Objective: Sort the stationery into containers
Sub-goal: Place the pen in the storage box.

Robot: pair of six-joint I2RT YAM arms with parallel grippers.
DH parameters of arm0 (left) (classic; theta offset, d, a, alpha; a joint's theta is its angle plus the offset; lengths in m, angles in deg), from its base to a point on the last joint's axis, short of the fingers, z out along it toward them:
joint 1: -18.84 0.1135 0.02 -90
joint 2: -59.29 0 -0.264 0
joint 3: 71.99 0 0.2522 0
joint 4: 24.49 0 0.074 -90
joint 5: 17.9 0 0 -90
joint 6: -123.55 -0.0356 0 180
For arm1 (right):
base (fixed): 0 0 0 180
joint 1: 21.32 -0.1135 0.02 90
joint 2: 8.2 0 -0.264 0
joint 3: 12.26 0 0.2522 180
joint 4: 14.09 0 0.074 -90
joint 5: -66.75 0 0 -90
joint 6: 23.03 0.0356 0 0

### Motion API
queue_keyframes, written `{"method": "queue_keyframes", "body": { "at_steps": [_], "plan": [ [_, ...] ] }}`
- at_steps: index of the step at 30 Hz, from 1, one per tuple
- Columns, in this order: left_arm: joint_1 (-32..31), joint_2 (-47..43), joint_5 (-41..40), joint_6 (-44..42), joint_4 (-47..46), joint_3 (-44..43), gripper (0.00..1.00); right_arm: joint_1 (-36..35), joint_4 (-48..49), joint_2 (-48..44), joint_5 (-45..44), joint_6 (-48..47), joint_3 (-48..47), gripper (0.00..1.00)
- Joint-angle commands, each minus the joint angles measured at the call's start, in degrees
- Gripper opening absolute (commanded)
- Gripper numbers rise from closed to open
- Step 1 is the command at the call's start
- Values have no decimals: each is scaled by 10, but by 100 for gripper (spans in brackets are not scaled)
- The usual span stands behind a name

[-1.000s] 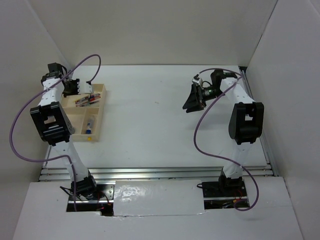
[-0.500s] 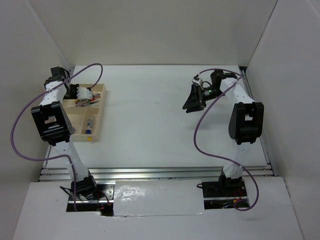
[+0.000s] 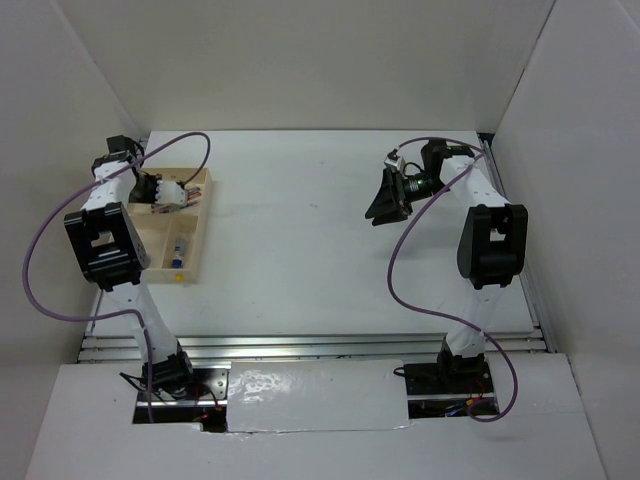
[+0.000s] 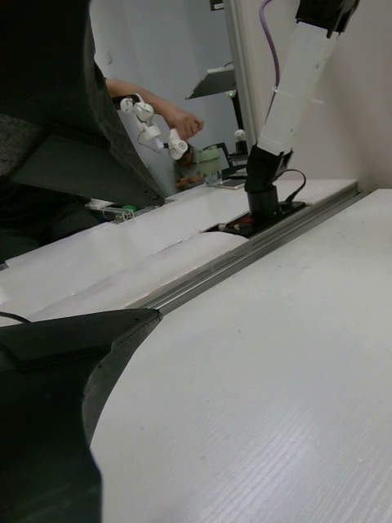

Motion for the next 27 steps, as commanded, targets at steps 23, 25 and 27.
{"method": "queue_keyframes", "body": {
  "at_steps": [23,25,27],
  "plan": [
    [-65,16,44,73,27,-49,0,3,18,-28,7,-2,13,60],
    [-65,24,51,76,37,-58,0,4,17,-29,7,-2,13,60],
    [-62,27,62,74,46,-61,0,4,18,-29,6,-2,15,60]
  ]
}}
